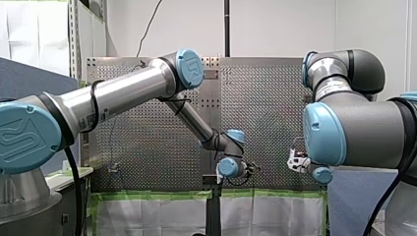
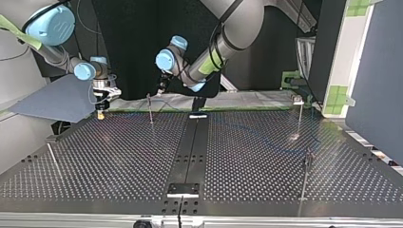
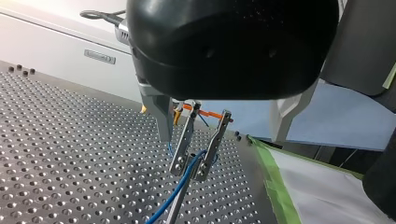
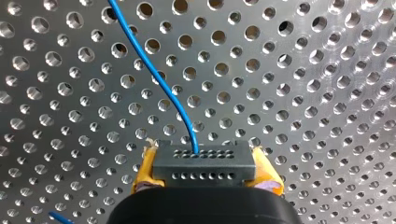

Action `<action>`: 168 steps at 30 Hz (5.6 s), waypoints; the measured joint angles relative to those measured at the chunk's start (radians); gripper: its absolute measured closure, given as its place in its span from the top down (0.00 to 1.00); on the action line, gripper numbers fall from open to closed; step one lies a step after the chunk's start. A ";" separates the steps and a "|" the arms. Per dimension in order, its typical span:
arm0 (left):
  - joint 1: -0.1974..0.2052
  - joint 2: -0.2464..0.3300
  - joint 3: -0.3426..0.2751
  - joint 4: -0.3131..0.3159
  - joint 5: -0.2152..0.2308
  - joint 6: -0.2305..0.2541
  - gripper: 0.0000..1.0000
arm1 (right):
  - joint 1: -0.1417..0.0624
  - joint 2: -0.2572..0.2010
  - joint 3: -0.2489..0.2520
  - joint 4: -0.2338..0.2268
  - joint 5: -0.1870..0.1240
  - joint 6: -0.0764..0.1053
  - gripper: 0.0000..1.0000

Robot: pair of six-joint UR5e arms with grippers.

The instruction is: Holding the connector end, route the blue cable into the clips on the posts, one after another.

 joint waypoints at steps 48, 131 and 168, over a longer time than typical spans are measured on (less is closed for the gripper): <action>0.048 0.381 -0.388 0.268 -0.159 -0.086 0.99 | 0.010 0.001 0.000 -0.001 -0.001 0.000 0.00; 0.050 0.892 -1.256 0.639 -0.186 -0.220 0.99 | 0.027 -0.021 0.001 0.051 0.002 -0.063 0.00; 0.082 0.892 -1.404 0.738 -0.173 -0.188 0.99 | 0.045 -0.392 0.153 0.103 0.083 -0.137 0.00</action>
